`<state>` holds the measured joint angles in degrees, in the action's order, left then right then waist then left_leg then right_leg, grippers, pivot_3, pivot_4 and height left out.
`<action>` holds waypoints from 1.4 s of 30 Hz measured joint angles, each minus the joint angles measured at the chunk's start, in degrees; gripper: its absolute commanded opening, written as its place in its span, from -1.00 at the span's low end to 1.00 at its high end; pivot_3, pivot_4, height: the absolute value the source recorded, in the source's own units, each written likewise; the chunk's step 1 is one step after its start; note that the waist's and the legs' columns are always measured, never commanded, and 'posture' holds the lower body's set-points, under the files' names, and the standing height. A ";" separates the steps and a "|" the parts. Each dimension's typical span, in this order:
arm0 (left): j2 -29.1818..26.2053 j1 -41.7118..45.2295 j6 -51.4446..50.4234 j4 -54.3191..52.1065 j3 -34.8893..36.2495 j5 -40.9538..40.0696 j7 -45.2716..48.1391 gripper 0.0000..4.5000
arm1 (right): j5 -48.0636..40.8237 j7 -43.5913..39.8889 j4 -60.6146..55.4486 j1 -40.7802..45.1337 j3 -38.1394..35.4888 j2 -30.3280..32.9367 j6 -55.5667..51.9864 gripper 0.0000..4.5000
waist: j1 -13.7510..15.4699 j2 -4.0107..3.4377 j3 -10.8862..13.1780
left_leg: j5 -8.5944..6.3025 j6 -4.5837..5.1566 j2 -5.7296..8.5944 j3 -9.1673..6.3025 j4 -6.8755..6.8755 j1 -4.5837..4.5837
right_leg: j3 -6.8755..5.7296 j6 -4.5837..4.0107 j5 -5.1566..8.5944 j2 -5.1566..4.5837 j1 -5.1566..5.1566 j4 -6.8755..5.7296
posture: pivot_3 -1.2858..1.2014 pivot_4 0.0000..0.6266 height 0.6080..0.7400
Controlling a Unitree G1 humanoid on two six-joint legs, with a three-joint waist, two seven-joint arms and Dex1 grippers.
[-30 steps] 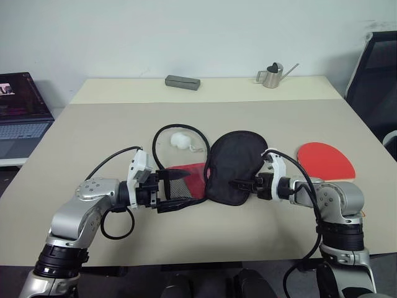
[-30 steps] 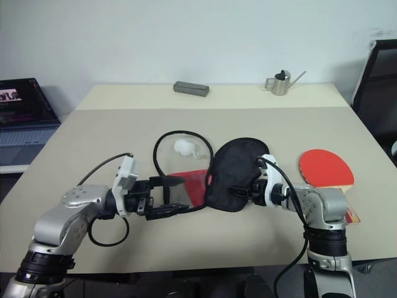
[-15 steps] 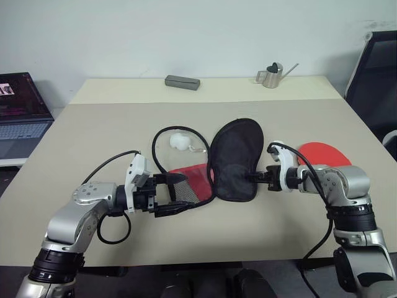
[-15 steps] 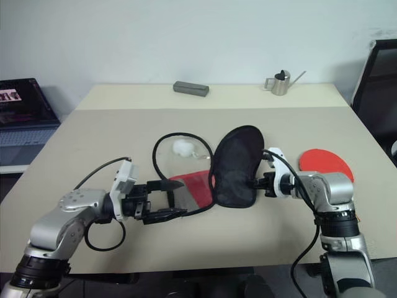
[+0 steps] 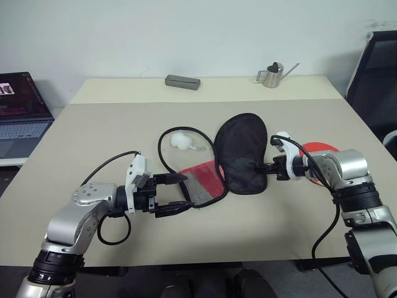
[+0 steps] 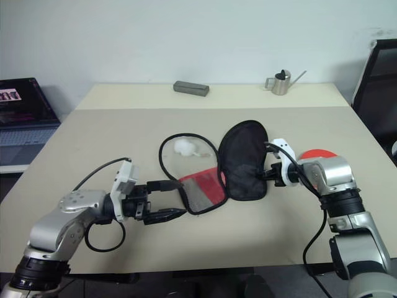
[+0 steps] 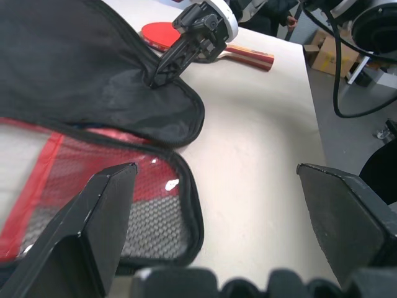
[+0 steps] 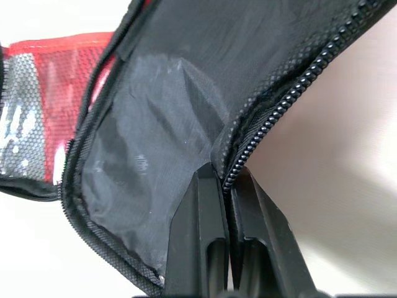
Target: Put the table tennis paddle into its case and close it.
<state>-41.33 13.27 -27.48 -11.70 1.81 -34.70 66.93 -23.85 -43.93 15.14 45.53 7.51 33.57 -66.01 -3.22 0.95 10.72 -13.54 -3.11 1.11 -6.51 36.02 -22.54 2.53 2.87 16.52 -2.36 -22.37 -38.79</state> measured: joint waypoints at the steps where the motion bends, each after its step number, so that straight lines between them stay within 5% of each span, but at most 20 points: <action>1: 0.00 0.00 0.00 0.00 0.00 0.00 -0.01 1.00 | 0.00 -0.10 -0.01 0.00 0.12 -0.06 -0.01 -0.98 | -0.01 0.00 0.00 | 0.00 0.00 0.00 0.00 0.00 0.00 | 0.00 0.00 0.00 0.00 0.00 0.00 | 0.03 -0.52 1.00; 7: 0.06 0.00 0.03 0.01 0.00 0.02 -0.06 1.00 | -0.27 0.61 -2.84 -0.94 0.01 -0.92 -1.65 -0.27 | 0.04 0.00 0.00 | 0.00 0.00 0.01 -0.01 0.00 -0.02 | 0.00 0.00 0.00 0.00 0.00 0.00 | 0.03 -0.52 1.00; 17: 0.19 -0.03 0.08 0.01 0.00 0.01 -0.06 1.00 | 4.28 5.70 -1.07 -1.46 -4.68 2.50 5.52 -0.27 | 0.14 0.00 0.00 | 0.00 0.00 0.03 0.00 0.00 -0.04 | 0.00 0.00 0.00 -0.02 -0.01 0.02 | 0.03 -0.52 1.00; 23: 1.89 2.18 0.37 0.66 -0.37 0.09 -0.40 1.00 | -1.94 0.85 -10.54 -4.78 -10.95 7.73 1.08 -0.27 | 0.29 0.00 0.01 | 0.00 0.00 0.01 -0.02 0.01 -0.06 | -0.03 0.00 0.00 0.00 0.00 0.05 | 0.03 -0.52 1.00; 33: 5.43 9.82 1.92 1.60 -2.86 2.02 -1.29 1.00 | -2.92 5.65 -24.75 -21.09 -22.19 12.89 2.16 0.99 | 1.24 0.03 0.03 | 0.00 0.00 0.05 0.01 0.05 -0.06 | -0.01 0.01 0.00 -0.03 0.02 0.03 | 0.03 -0.52 1.00; 42: 10.10 17.55 6.02 5.72 -7.44 8.87 -3.82 1.00 | 0.13 7.85 -27.77 -36.44 -29.49 15.50 8.48 0.99 | 1.38 0.04 0.03 | 0.00 0.00 0.06 0.05 0.06 -0.02 | 0.03 0.03 0.00 -0.02 0.06 0.03 | 0.03 -0.52 1.00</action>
<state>-31.23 30.82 -21.46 -5.98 -5.63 -25.82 63.11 -23.72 -36.07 -12.64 9.09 -21.98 49.07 -57.52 -1.84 0.99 10.76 -13.54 -3.11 1.17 -6.46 36.08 -22.56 2.56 2.90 16.51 -2.38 -22.31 -38.76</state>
